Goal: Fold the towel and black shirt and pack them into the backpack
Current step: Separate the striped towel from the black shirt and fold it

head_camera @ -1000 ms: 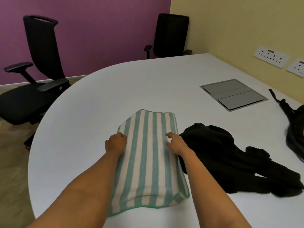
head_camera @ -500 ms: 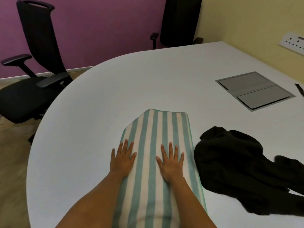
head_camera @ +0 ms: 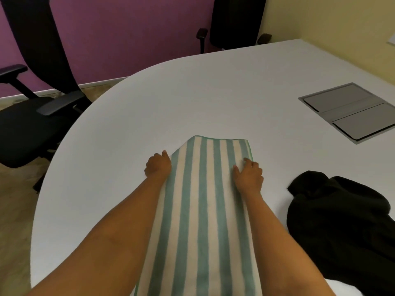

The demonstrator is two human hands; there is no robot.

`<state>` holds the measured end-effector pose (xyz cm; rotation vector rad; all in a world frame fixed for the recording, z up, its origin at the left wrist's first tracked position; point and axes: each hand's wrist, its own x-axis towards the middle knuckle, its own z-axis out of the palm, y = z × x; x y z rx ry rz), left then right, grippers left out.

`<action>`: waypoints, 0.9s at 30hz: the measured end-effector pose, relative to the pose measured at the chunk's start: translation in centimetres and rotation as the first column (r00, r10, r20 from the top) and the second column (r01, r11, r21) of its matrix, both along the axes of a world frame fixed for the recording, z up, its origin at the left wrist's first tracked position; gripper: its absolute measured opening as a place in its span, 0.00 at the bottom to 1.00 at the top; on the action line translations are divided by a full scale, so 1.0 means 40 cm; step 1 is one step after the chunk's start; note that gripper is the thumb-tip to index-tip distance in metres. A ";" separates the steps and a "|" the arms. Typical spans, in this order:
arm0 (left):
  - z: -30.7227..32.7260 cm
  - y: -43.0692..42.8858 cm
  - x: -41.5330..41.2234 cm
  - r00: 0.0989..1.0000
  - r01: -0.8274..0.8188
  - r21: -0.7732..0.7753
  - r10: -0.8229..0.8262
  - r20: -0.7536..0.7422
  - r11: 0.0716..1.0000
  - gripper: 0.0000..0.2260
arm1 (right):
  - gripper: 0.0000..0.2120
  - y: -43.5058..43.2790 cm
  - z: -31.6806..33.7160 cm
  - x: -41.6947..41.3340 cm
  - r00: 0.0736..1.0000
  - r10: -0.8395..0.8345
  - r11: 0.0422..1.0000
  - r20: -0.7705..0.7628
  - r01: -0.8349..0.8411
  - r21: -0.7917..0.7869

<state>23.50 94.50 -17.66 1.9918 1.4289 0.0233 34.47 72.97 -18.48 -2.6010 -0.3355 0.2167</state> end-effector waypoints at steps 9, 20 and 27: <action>0.006 0.100 0.166 0.995 -0.026 -0.455 0.066 0.073 0.890 0.15 | 0.26 0.045 -0.023 0.163 0.989 -0.113 0.994 -0.096 0.113 -0.002; 0.056 0.200 0.194 0.815 -0.021 -0.678 0.405 0.414 0.735 0.22 | 0.14 0.087 0.007 0.295 0.946 -0.160 0.859 -0.282 0.274 0.432; 0.121 0.195 0.204 0.735 -0.024 -0.277 0.205 0.646 0.961 0.19 | 0.18 0.106 0.096 0.320 0.980 -0.024 0.793 -0.197 0.138 0.593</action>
